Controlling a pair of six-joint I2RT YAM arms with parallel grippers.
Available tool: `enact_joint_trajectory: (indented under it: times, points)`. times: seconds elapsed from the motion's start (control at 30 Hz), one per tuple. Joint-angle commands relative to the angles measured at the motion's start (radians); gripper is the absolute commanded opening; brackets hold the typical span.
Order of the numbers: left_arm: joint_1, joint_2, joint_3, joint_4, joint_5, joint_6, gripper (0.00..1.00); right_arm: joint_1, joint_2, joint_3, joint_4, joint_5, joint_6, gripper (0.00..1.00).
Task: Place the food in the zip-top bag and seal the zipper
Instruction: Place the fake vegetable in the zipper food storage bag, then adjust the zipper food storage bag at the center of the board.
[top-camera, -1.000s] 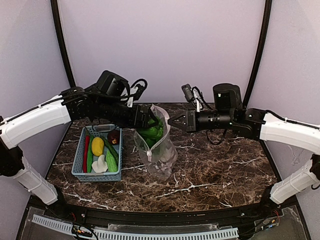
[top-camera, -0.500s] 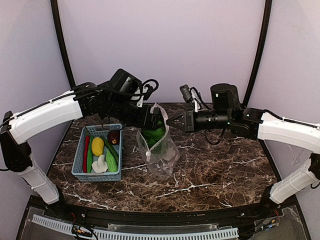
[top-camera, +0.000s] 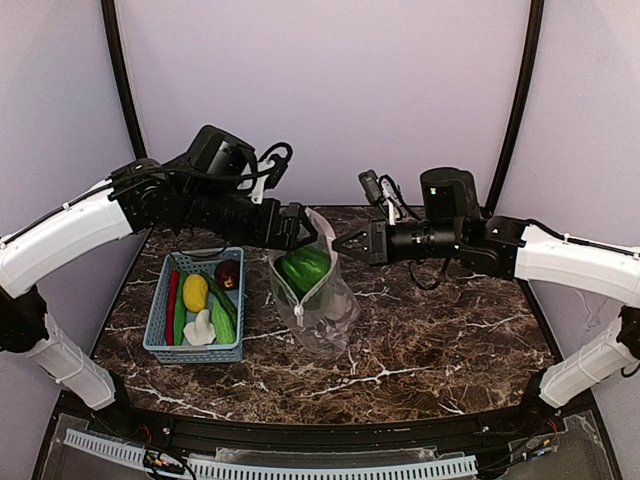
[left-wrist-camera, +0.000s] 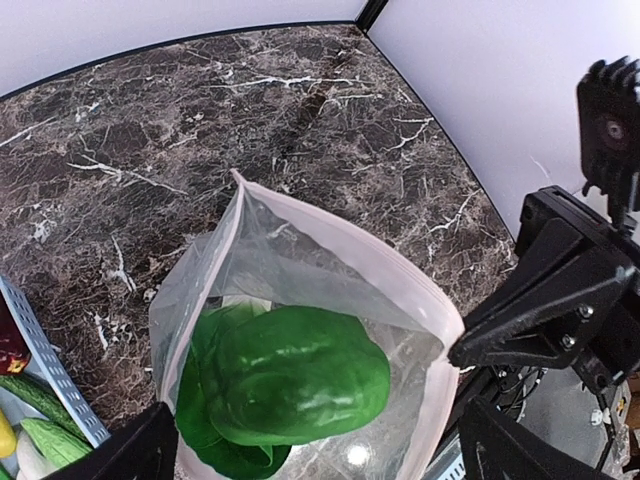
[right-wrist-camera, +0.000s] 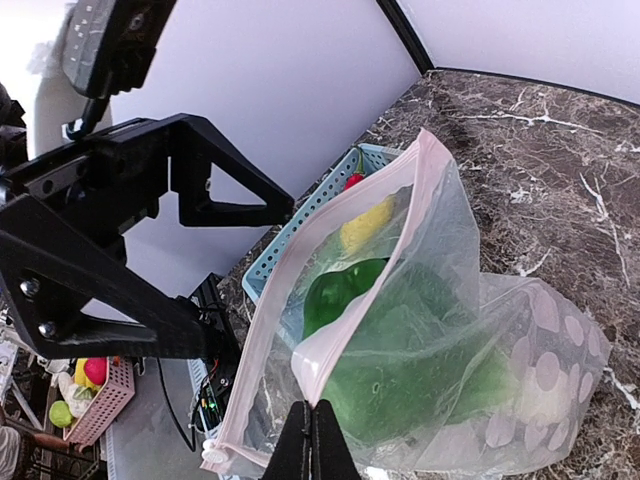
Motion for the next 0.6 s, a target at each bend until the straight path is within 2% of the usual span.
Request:
enact_joint_trajectory:
  times: [0.0, 0.27, 0.47, 0.57]
  points:
    - [-0.006, -0.076, -0.025, -0.008, 0.016, 0.009, 0.99, 0.006, 0.001, 0.022, 0.006, 0.001, -0.014, 0.00]
    - [-0.006, -0.197, -0.089, -0.071, -0.128, -0.009, 0.99, 0.006, -0.019, 0.033, -0.003, -0.001, -0.021, 0.00]
    - [-0.004, -0.201, -0.178, -0.095, -0.115, -0.048, 0.82, 0.008, -0.013, 0.042, -0.008, -0.005, -0.021, 0.00]
    - [-0.005, -0.204, -0.235, -0.070, -0.118, -0.064, 0.80, 0.011, -0.012, 0.039, -0.007, -0.005, -0.019, 0.00]
